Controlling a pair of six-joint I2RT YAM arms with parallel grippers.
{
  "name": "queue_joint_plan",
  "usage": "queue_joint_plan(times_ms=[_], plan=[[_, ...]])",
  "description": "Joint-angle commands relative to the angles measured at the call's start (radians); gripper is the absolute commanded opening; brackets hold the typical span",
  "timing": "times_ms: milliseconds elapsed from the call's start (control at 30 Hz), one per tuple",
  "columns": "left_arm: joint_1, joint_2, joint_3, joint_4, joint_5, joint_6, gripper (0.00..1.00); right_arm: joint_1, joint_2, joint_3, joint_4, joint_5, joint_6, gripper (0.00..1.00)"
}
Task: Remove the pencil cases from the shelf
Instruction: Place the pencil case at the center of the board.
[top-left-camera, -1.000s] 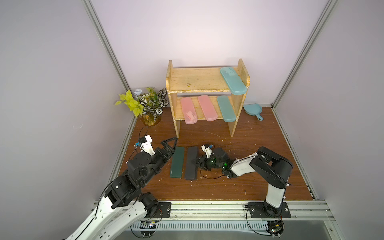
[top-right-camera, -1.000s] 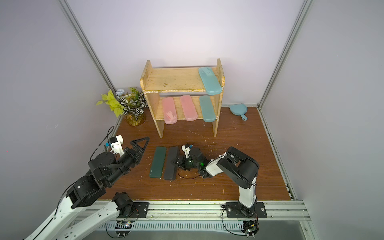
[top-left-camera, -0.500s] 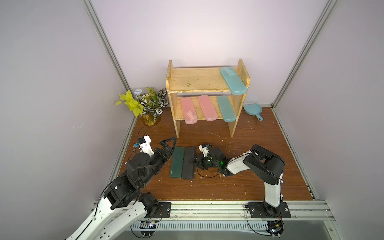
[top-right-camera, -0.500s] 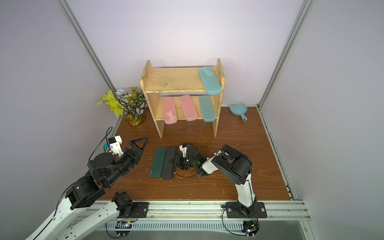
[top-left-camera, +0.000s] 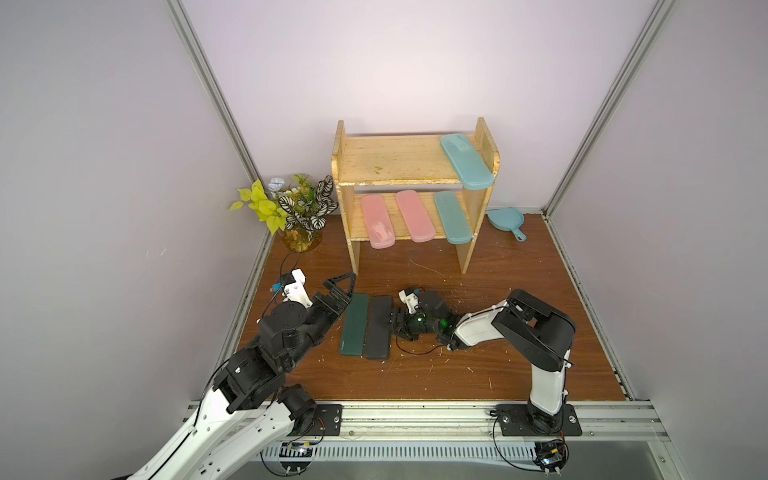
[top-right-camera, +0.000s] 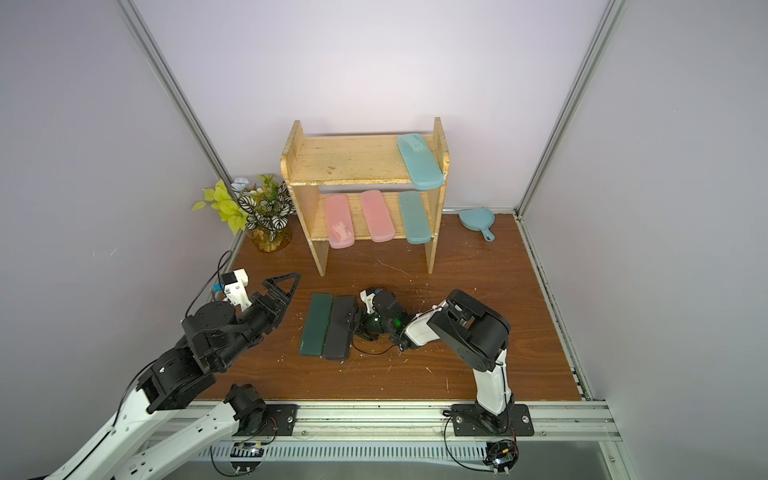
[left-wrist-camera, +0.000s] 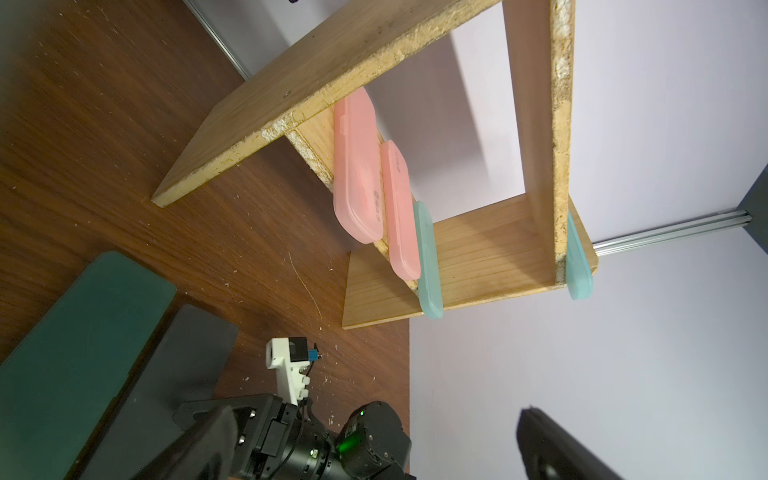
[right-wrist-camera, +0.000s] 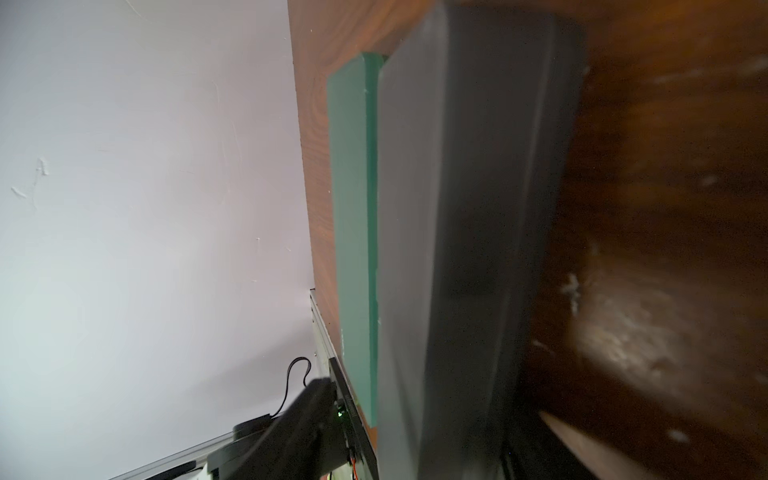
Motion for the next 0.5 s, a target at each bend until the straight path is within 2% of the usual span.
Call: queue_joint_plan(times_ms=[0,133,467], plan=[[-0.004,0.05,0.054,0.069,0.029,0.035,1.0,-0.018,-0.101,0.023,-0.093,0.007,-0.065,0.69],[-0.004,0.132,0.107,0.123,0.065,0.038,1.0,-0.048,-0.194,-0.005,-0.195,0.029,-0.11,0.77],[-0.003,0.363,0.245,0.304,0.181,0.045,1.0,-0.17,-0.5,-0.07,-0.513,0.079,-0.288,0.86]])
